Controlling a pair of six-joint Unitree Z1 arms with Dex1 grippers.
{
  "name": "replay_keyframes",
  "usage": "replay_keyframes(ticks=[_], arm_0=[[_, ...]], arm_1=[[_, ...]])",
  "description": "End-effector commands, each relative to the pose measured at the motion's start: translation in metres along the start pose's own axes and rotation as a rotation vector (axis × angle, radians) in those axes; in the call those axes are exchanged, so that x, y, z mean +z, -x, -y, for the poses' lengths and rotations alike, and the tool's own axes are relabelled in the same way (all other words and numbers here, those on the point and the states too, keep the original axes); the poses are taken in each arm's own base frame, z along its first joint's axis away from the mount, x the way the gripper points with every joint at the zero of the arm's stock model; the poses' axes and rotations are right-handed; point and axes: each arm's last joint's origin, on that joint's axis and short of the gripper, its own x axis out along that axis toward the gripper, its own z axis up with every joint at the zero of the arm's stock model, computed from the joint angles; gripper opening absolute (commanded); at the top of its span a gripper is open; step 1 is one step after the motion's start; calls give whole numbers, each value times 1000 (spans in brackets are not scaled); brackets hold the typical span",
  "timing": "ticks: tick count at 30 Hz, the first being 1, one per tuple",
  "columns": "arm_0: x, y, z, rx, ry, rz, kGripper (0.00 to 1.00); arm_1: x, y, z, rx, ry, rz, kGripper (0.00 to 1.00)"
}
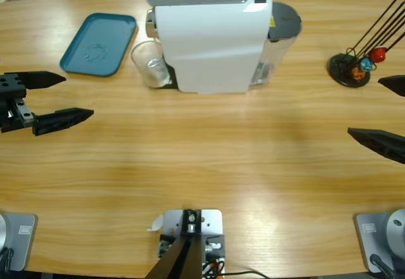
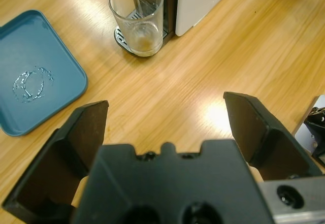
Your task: Pour coffee
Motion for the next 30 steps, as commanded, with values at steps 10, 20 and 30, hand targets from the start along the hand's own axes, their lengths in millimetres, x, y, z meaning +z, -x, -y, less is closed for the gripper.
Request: replay_keyframes(ticks=[10, 20, 30], arm_0=[[-12, 6, 1, 26, -13, 22, 991], [-12, 5, 1, 26, -13, 22, 991], [-12, 3, 1, 24, -12, 16, 991]], arm_1=[[-12, -18, 1, 16, 5, -96, 1000], [-12, -17, 1, 15, 6, -91, 1000], [-12, -17, 1, 15, 7, -87, 1000]])
